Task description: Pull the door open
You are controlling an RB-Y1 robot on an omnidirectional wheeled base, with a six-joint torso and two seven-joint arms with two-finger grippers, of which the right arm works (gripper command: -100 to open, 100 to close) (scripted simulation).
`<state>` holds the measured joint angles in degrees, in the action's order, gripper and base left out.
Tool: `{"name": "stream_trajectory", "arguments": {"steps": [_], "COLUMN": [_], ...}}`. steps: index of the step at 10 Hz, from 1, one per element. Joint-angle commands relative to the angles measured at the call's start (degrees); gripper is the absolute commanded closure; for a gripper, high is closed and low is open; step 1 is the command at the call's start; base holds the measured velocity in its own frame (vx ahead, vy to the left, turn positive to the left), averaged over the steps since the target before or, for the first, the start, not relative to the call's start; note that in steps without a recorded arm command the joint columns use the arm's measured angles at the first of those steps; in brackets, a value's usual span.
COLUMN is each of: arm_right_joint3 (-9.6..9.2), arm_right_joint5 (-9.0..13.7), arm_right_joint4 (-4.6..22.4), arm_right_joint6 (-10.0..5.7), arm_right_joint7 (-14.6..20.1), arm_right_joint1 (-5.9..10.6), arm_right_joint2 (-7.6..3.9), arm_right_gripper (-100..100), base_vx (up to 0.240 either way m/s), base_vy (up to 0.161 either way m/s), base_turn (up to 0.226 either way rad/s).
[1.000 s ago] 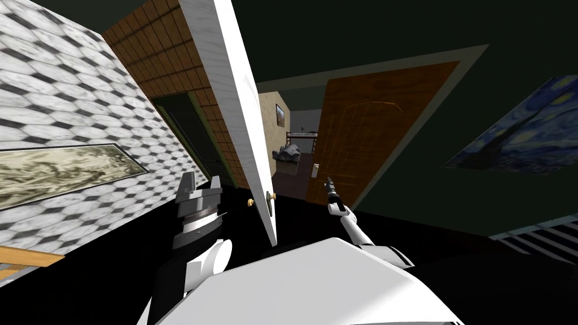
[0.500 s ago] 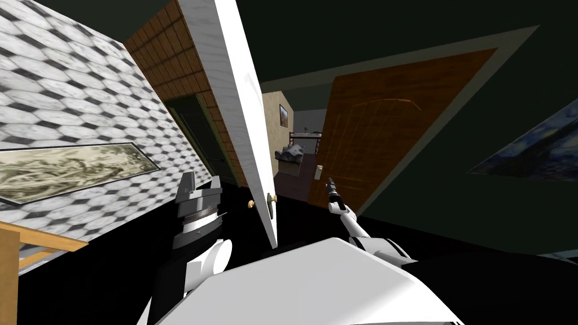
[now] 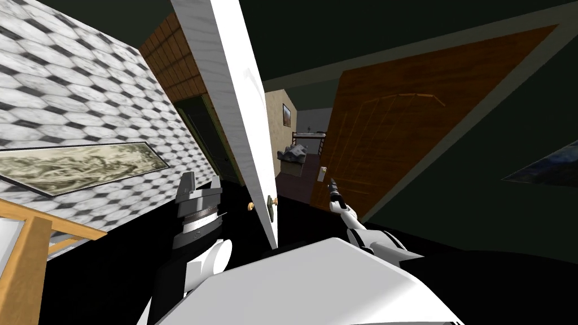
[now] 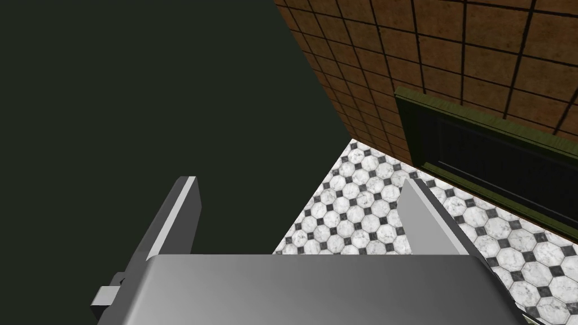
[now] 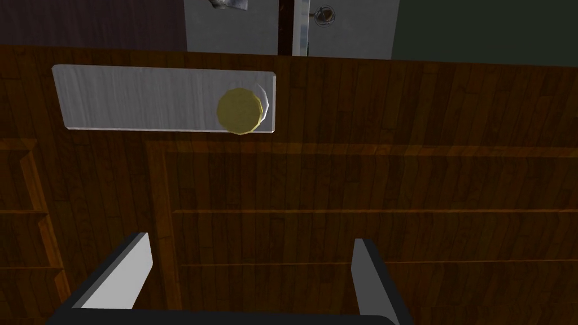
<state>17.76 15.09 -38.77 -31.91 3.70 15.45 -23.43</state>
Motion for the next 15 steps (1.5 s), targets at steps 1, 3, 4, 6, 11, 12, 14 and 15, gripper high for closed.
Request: {"name": "stream_trajectory", "arguments": {"steps": [1,3,4,6,11,12,14,15], "arm_right_joint3": [0.59,0.88,1.16,1.67,2.24,2.24,2.24,2.24], "arm_right_joint5": [0.5,0.7,0.9,1.3,1.8,1.8,1.8,1.8], "arm_right_joint4": [2.4,4.1,5.6,8.7,12.0,12.0,12.0,12.0], "arm_right_joint6": [0.04,-0.13,-0.28,-0.57,-0.89,-0.89,-0.89,-0.89], "arm_right_joint7": [-0.2,-0.3,-0.4,-0.6,-0.9,-0.9,-0.9,-0.9], "arm_right_joint1": [1.11,1.91,2.69,4.12,5.70,5.70,5.70,5.70], "arm_right_joint2": [-0.69,-1.07,-1.44,-2.13,-2.89,-2.89,-2.89,-2.89], "arm_right_gripper": [-100,-100,-100,-100,-100,-100,-100,-100], "base_vx": [0.064,0.013,0.013,0.011,0.007,0.000,-0.002,-0.001], "base_vy": [-0.032,-0.026,-0.037,-0.034,-0.015,0.000,0.008,-0.005], "base_turn": [0.111,0.069,0.103,0.097,0.057,0.000,-0.016,-0.004]}}
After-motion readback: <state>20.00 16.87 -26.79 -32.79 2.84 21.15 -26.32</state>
